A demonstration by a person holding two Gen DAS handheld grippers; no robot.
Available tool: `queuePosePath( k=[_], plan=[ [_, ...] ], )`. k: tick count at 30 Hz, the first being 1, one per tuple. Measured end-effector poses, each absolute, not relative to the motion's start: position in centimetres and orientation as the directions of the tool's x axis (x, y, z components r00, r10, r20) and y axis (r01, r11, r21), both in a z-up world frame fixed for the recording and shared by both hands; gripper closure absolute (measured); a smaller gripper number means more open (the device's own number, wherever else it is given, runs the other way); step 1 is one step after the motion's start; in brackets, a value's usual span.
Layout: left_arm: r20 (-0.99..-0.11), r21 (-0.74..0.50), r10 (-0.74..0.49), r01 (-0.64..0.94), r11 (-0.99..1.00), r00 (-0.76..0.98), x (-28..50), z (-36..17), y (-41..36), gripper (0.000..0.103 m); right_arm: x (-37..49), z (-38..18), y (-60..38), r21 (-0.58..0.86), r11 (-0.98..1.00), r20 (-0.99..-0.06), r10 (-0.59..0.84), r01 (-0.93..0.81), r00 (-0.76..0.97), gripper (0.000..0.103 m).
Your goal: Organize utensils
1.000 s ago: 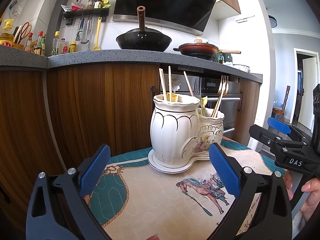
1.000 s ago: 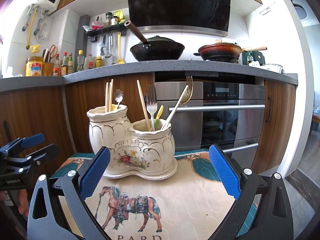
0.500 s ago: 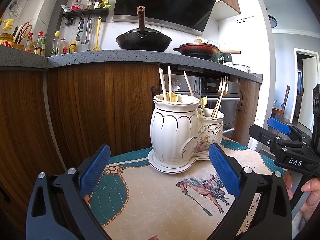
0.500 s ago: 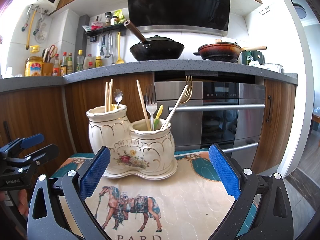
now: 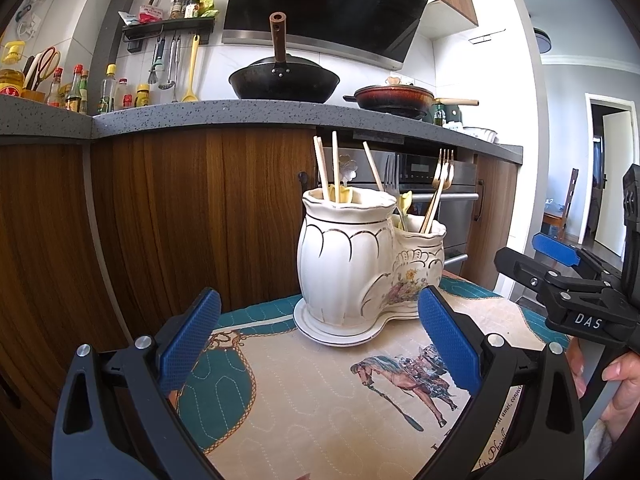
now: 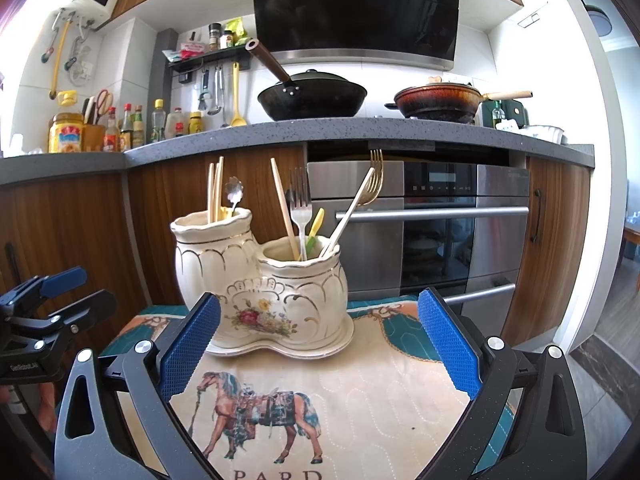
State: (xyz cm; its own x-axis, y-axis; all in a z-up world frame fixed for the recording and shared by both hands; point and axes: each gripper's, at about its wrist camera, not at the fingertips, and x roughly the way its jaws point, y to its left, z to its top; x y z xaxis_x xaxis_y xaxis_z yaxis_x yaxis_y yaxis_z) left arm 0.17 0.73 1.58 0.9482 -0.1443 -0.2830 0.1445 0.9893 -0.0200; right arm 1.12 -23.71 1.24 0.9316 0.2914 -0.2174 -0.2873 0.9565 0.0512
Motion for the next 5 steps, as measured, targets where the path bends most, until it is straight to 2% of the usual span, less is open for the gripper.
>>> queuePosePath(
  k=[5],
  plan=[
    [-0.296, -0.007, -0.134, 0.139, 0.99, 0.946, 0.23, 1.6, 0.46, 0.005, 1.17, 1.26, -23.68, 0.051, 0.957, -0.221, 0.291, -0.287, 0.931, 0.005]
  ],
)
